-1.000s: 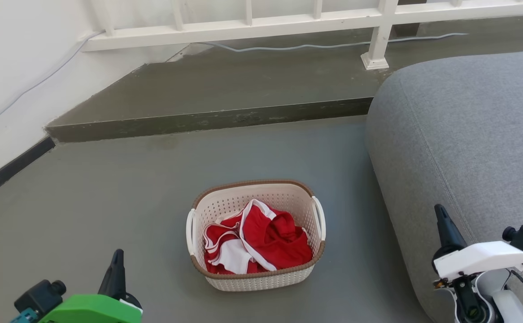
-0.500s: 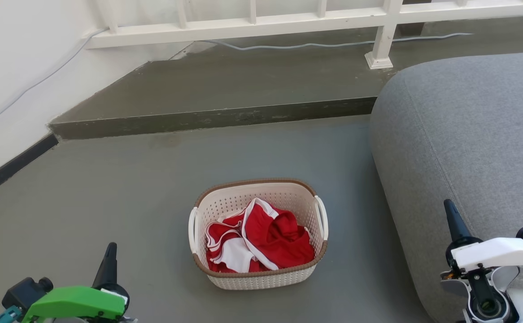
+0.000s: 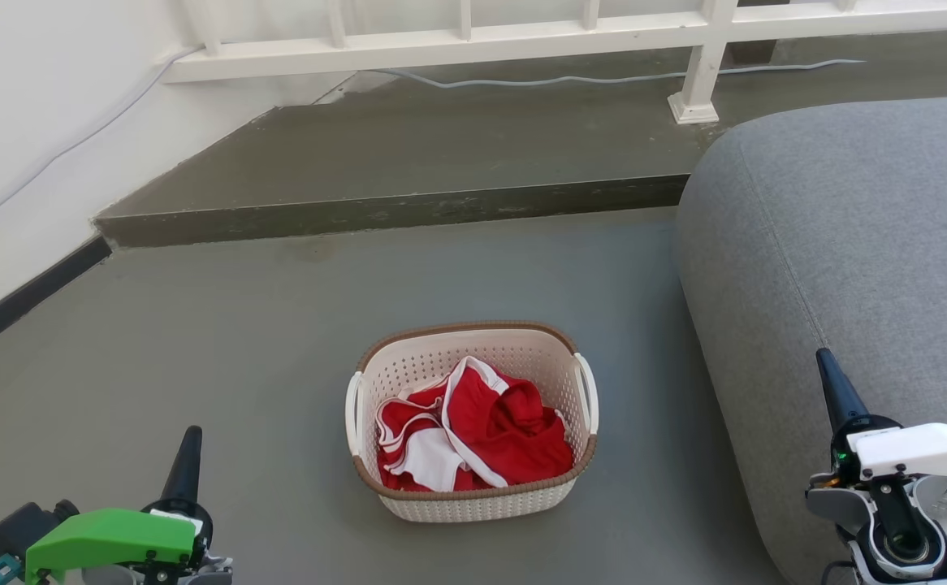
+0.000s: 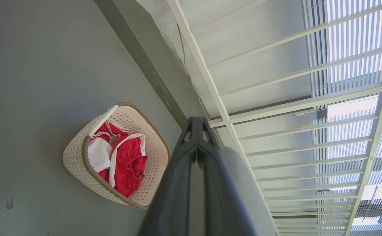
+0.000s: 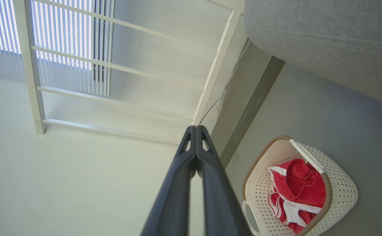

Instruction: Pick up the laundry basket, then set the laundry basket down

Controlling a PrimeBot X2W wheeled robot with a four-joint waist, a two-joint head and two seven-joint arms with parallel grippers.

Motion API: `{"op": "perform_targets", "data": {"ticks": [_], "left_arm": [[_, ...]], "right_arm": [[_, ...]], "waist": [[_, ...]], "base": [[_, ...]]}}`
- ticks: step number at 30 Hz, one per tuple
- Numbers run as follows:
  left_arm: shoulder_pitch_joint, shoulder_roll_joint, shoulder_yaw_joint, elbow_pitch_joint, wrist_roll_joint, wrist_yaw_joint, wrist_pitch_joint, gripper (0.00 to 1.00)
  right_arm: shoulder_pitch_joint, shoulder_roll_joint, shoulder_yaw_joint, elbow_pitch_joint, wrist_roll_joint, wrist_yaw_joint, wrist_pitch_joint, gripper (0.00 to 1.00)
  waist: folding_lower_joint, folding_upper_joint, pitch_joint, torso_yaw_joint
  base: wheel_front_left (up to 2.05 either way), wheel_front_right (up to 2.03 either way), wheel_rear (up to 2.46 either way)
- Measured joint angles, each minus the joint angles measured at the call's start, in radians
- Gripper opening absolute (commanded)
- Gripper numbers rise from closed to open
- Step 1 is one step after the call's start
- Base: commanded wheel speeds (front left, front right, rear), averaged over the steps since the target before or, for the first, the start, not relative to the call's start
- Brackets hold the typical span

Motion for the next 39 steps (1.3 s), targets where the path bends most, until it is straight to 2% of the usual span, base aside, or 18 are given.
{"op": "perform_targets", "data": {"ticks": [24,39], "left_arm": [[-0.051,0.001,0.063,0.038,-0.301,-0.055,0.065,0.00],[-0.057,0.001,0.063,0.047,-0.305,-0.055,0.066,0.00]], "right_arm": [[-0.034,0.015,-0.083,0.008,0.306,0.036,0.073,0.00],[-0.034,0.016,-0.088,0.008,0.310,0.037,0.077,0.00]], "waist": [[0.0000,0.0000,0.006,0.016],[0.0000,0.0000,0.005,0.016]], "base": [[0.00,0.00,0.00],[0.00,0.00,0.00]]}}
